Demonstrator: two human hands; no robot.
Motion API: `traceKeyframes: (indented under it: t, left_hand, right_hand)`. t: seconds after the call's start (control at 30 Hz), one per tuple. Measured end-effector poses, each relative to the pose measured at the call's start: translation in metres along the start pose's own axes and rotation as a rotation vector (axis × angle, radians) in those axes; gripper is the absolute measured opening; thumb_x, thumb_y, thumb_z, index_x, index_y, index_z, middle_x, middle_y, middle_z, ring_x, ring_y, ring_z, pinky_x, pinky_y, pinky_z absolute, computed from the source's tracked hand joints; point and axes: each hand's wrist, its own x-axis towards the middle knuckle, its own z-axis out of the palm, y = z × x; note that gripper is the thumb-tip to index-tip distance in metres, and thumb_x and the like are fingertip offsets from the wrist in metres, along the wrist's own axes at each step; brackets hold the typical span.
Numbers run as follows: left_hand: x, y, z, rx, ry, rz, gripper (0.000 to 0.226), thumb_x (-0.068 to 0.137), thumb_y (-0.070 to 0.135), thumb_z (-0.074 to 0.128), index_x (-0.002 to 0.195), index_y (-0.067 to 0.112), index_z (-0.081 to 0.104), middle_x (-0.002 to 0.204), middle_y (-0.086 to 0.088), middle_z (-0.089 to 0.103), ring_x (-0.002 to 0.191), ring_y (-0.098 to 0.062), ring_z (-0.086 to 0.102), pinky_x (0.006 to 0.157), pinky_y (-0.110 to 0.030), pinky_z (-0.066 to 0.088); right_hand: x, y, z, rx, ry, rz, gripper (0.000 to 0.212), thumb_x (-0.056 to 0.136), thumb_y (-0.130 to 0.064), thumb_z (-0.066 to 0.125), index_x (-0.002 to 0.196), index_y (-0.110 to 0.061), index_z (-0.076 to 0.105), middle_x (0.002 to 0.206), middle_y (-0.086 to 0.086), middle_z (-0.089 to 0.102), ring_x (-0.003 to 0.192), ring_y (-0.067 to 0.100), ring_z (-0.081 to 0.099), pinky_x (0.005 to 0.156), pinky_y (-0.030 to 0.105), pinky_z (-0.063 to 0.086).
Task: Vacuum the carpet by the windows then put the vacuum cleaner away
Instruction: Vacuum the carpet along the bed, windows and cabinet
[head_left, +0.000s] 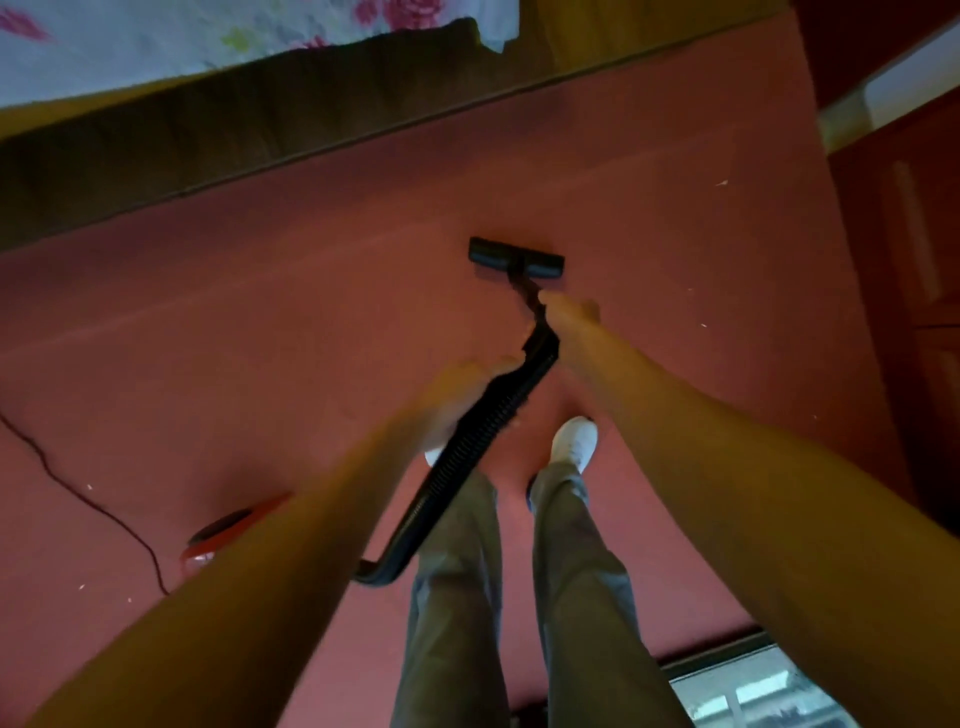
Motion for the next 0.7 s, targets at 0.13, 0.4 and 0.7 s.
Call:
traceKeyframes:
  t: [0.13,0.4,0.7]
  left_hand:
    - [-0.040,0.029,-0.013,0.237,-0.114,0.063,0.049,0.094,0.038,0.064,0.120,-0.003,0.061,0.095,-0.019,0.065,0.077,-0.027,0.064,0.071,-0.034,0.059]
    - [-0.113,0.030,0.014,0.393,-0.187,0.140,0.046,0.092,0.032,0.068,0.121,-0.003,0.059,0.092,-0.018,0.061,0.078,-0.029,0.062,0.072,-0.040,0.057]
    - [-0.150,0.051,0.048,0.562,-0.261,0.213,0.046,0.097,0.035,0.061,0.122,-0.004,0.058,0.091,-0.015,0.060,0.077,-0.026,0.062,0.068,-0.033,0.057]
  right_hand:
    - [-0.055,-0.015,-0.012,0.136,-0.068,-0.021,0.030,0.098,-0.025,0.055,0.116,-0.001,0.058,0.083,0.010,0.056,0.065,0.021,0.053,0.047,0.028,0.044]
    - [-0.158,-0.015,-0.056,0.259,-0.068,-0.033,0.022,0.103,-0.025,0.047,0.101,-0.004,0.054,0.071,0.009,0.050,0.056,0.019,0.048,0.032,0.018,0.041]
    - [-0.202,-0.020,-0.099,0.376,-0.046,-0.045,0.027,0.102,-0.027,0.048,0.095,-0.003,0.055,0.072,0.010,0.051,0.052,0.021,0.053,0.046,0.029,0.047]
